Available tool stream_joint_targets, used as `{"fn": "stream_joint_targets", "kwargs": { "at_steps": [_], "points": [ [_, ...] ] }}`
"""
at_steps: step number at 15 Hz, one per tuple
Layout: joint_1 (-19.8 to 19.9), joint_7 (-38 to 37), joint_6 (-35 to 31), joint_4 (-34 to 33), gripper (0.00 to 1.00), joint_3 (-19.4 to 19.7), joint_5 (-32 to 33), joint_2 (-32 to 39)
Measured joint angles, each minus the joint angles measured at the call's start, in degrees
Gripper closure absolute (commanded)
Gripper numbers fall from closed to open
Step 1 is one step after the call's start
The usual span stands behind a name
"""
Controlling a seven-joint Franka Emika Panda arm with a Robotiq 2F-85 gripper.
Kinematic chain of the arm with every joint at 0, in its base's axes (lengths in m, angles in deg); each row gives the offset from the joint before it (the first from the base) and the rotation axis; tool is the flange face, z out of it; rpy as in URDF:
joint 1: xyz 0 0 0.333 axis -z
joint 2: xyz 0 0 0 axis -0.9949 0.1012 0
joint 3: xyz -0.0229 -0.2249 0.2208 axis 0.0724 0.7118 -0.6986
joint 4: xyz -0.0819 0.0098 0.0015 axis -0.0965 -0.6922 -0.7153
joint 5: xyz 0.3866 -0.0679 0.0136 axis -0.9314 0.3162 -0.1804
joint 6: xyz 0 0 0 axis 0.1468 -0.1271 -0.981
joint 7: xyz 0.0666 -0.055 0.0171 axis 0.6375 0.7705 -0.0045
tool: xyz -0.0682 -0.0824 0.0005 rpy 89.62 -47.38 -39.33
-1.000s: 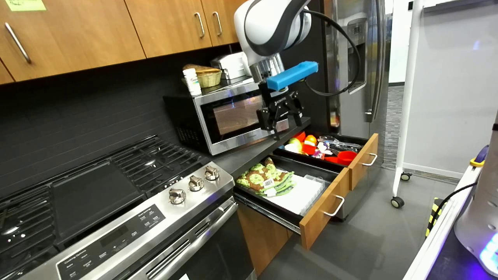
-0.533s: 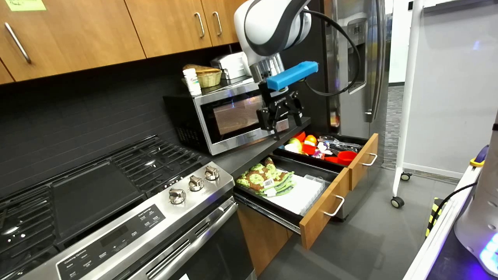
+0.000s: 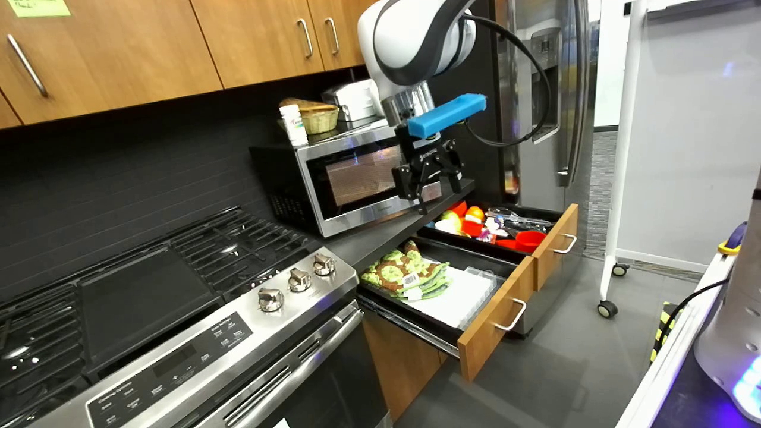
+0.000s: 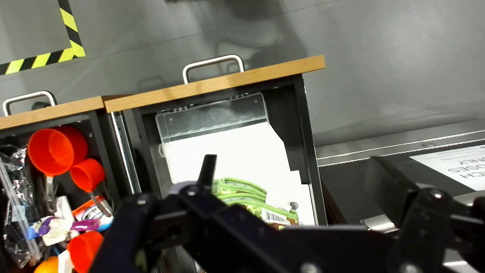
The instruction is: Take the oven knits out of the drawer
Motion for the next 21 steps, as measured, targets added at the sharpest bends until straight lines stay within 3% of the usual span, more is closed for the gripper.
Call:
{"fn": "stream_joint_targets", "kwargs": {
  "at_steps": [10,21],
  "points": [
    [0.01,-0.05,-0.49,-0.4,0.0,0.15,0.9,1.46],
    [-0.01,0.47,-12.08,-0.75,0.0,4.36,2.49,11.42]
  ]
}}
